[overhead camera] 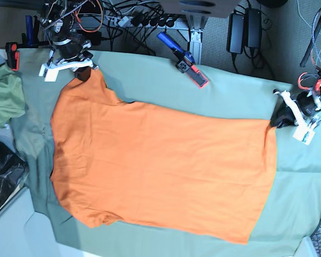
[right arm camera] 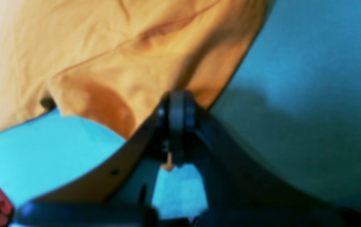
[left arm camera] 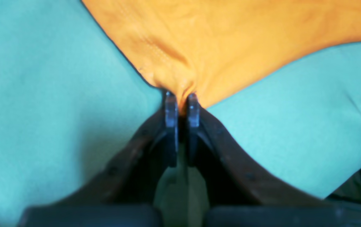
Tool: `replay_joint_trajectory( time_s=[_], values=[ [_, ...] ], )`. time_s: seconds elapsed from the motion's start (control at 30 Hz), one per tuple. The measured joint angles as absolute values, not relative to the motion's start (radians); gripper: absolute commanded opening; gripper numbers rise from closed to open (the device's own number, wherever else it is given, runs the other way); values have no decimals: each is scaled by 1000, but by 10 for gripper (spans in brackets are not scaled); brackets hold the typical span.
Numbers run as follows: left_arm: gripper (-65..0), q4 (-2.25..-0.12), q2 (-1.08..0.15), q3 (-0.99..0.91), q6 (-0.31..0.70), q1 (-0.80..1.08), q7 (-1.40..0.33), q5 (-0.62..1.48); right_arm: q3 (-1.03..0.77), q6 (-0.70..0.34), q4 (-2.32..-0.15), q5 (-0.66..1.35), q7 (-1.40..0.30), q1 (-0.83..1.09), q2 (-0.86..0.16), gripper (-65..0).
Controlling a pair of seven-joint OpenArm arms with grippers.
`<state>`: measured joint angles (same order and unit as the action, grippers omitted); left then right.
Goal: Fold the T-shirt properly
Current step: 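Grasp the shirt's shoulder with the right gripper and hem corner with the left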
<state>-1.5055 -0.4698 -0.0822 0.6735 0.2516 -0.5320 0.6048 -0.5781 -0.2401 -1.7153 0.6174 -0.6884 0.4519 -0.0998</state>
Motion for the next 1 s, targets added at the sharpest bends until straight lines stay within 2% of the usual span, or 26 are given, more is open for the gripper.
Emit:
replay_joint_trajectory(
  time_s=[0.2, 0.37, 0.77, 0.8, 0.9, 0.93, 1.0],
  values=[
    [-650, -1506, -524, -80, 674, 260, -630, 735, -587, -247, -1750, 663, -731, 530, -184, -650],
    [-650, -1520, -534, -93, 674, 261, -757, 850, -632, -256, -1805, 683, -751, 596, -208, -650],
    [-650, -1597, -535, -97, 674, 263, -770, 879, -639, -257, -1835, 669, -749, 579, -208, -650],
    [-650, -1597, -535, -97, 674, 263, -771, 878, -639, -257, -1835, 668, -741, 579, -207, -615],
    [-650, -1597, -534, -97, 674, 263, -771, 876, -639, -257, -1837, 637, -719, 577, -202, -356],
    [-650, -1597, -534, -97, 674, 263, -771, 876, -640, -257, -1837, 635, -719, 576, -196, -305],
    [-650, -1597, -534, -97, 674, 263, -771, 876, -640, -256, -1837, 638, -719, 568, -176, -281]
  ],
)
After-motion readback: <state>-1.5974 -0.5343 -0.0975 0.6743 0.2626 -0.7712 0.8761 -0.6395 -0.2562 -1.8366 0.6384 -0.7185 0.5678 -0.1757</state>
